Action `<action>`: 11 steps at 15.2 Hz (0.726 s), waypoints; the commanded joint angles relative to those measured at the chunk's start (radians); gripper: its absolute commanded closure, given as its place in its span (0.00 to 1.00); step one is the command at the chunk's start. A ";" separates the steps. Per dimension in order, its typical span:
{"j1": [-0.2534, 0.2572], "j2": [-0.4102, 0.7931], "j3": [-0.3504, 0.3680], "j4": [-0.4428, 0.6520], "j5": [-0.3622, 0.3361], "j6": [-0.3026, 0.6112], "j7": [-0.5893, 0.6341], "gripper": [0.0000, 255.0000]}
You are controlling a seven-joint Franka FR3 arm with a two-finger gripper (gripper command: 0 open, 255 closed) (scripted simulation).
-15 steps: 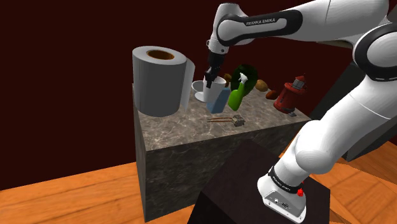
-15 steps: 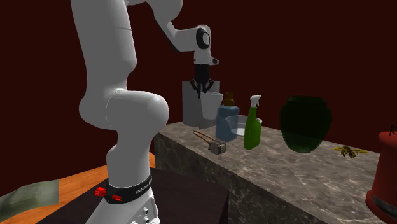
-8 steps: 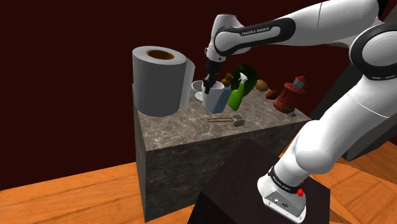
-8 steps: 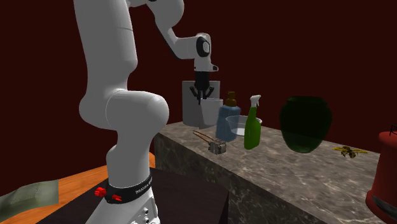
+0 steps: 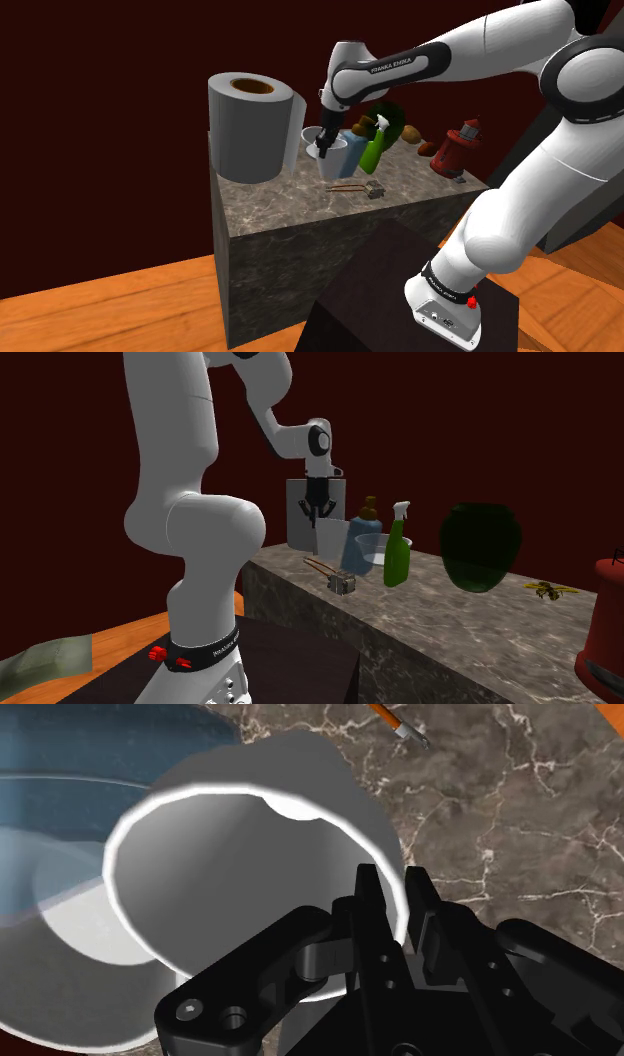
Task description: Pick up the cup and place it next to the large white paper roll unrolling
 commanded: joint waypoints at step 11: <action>0.000 0.019 0.000 -0.028 0.002 0.047 -0.001 0.00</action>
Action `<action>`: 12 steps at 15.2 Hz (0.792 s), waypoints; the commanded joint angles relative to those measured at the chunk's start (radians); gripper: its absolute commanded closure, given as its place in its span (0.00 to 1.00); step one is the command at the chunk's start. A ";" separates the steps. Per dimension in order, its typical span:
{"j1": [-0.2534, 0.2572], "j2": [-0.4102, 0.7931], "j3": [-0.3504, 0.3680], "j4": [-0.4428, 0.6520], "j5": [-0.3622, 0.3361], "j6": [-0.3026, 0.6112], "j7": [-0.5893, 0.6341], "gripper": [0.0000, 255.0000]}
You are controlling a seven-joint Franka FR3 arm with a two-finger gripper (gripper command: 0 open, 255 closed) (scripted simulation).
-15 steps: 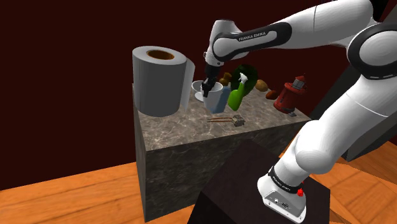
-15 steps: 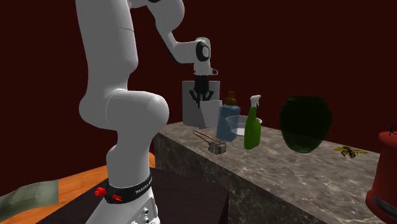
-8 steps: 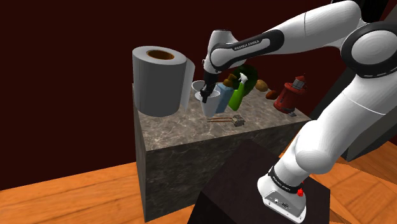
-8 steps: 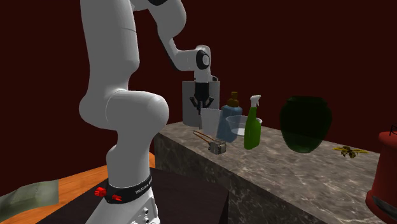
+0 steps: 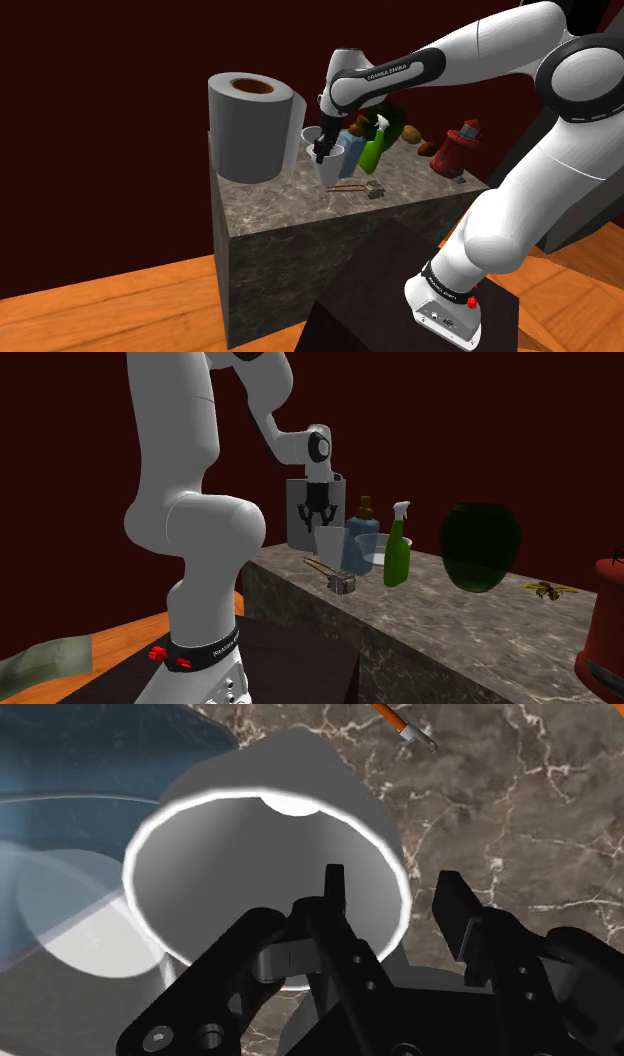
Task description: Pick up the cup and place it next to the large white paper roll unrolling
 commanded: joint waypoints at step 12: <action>0.000 -0.047 0.001 0.081 -0.004 -0.128 0.003 0.00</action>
